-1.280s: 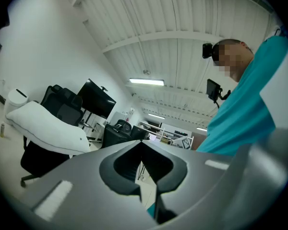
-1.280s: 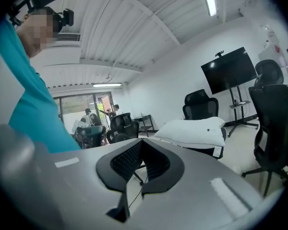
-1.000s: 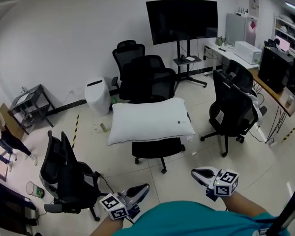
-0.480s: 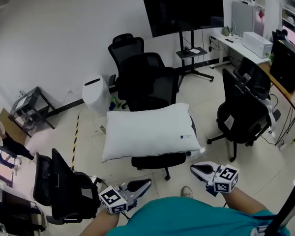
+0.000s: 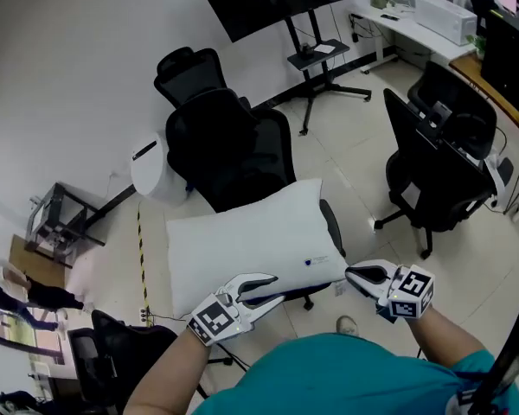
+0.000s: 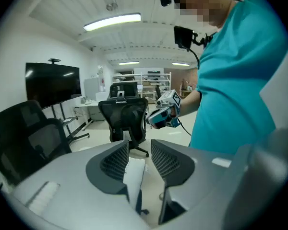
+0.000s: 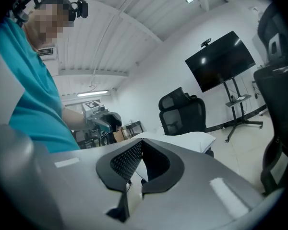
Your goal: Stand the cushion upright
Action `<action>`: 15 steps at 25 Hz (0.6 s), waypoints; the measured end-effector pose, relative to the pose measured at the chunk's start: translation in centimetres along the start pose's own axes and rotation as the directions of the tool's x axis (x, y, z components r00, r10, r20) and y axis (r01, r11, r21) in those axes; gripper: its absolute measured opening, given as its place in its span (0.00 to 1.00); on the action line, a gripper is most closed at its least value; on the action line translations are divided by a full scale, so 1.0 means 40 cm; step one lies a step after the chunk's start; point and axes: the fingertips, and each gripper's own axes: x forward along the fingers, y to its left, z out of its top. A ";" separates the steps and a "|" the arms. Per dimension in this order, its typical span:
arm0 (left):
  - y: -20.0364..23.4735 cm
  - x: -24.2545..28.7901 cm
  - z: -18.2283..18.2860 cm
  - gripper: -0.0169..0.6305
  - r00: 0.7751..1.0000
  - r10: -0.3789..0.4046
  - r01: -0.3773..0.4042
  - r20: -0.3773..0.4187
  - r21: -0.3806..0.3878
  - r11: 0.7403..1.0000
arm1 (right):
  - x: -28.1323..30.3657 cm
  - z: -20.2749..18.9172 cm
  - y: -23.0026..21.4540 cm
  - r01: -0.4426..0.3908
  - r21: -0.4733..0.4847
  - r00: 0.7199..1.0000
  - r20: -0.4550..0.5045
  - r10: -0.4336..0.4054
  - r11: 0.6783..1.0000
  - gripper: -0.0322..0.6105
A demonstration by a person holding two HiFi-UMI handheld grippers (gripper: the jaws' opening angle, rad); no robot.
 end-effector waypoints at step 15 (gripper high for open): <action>0.107 0.430 -0.315 0.85 0.451 -0.227 0.878 -0.863 0.384 0.285 | -0.218 -0.231 -0.067 0.361 0.270 0.913 0.094 -0.397 0.893 0.05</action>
